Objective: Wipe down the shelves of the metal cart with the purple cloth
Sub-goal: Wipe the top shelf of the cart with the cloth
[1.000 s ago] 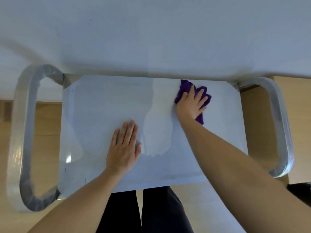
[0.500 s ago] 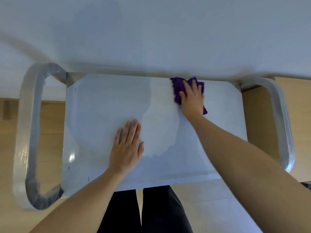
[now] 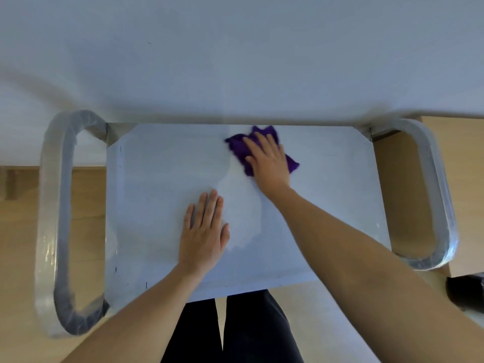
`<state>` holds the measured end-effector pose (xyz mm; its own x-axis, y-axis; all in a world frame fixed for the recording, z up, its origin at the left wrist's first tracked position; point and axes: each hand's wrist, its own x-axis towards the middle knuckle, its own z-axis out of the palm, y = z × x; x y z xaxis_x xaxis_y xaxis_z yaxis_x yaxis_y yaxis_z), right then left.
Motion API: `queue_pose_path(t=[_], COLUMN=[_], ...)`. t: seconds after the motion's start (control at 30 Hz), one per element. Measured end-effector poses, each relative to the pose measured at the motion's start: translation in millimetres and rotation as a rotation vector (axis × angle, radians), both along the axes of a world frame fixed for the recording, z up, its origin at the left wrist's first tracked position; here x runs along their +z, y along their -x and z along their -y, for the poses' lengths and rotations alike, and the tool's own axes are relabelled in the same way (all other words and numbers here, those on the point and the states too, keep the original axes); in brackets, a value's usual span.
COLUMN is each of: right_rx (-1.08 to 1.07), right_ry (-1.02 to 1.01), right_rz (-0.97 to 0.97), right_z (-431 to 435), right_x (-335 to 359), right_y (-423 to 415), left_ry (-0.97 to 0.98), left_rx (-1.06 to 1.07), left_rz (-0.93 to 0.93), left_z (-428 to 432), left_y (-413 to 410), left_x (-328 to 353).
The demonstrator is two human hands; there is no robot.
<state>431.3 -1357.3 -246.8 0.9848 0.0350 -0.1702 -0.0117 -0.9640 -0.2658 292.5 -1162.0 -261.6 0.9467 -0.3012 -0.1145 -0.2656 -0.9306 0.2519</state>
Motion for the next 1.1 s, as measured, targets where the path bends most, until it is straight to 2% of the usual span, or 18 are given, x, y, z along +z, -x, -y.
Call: queue_pose_path(t=[0.1, 0.23, 0.4, 0.47, 0.6, 0.73, 0.77, 0.8, 0.9, 0.97, 1.03, 1.1], right_rx=[-0.215, -0.319, -0.171, -0.191, -0.402, -0.720, -0.706, -0.604, -0.040, 0.171, 0.085, -0.185], right_ry=[0.011, 0.018, 0.004, 0.001, -0.004, 0.028, 0.029, 0.023, 0.001, -0.032, 0.015, 0.045], right_rz=[-0.008, -0.073, -0.083, -0.085, -0.086, -0.087, -0.075, -0.052, -0.013, 0.004, 0.043, 0.025], right_z=[56.7, 107.7, 150.3, 175.9, 227.3, 205.6, 190.3, 174.5, 145.7, 163.9, 200.6, 241.5], right_x=[2.2, 5.8, 11.1, 10.7, 10.8, 8.1, 7.6, 6.2, 1.3, -1.0, -6.2, -5.9], right_y=[10.1, 21.1, 30.3, 37.7, 41.1, 14.7, 8.3, 4.1, 3.2, -5.3, -16.4, -24.3], left_ry=[-0.021, -0.008, 0.097, 0.115, 0.067, -0.006, -0.011, -0.014, -0.021, -0.026, -0.024, -0.018], left_rx=[0.045, 0.053, -0.107, -0.157, -0.148, -0.067, -0.052, -0.040, -0.013, 0.000, -0.002, -0.015], left_rz=[-0.013, -0.034, -0.029, -0.041, -0.087, -0.106, -0.098, -0.089, -0.069, -0.056, -0.041, -0.034], left_z=[14.1, 49.7, 113.1, 137.9, 177.2, 194.7, 195.9, 196.8, 199.1, 201.3, 202.1, 201.4], left_y=[-5.8, -26.2, -35.4, -34.2, -30.0, -26.5, -25.7, -25.0, -21.5, -20.5, -21.0, -21.0], left_x=[8.0, 24.9, 32.0, 32.6, 27.5, 23.5, 23.2, 23.3, 22.2, 20.6, 17.9, 15.8])
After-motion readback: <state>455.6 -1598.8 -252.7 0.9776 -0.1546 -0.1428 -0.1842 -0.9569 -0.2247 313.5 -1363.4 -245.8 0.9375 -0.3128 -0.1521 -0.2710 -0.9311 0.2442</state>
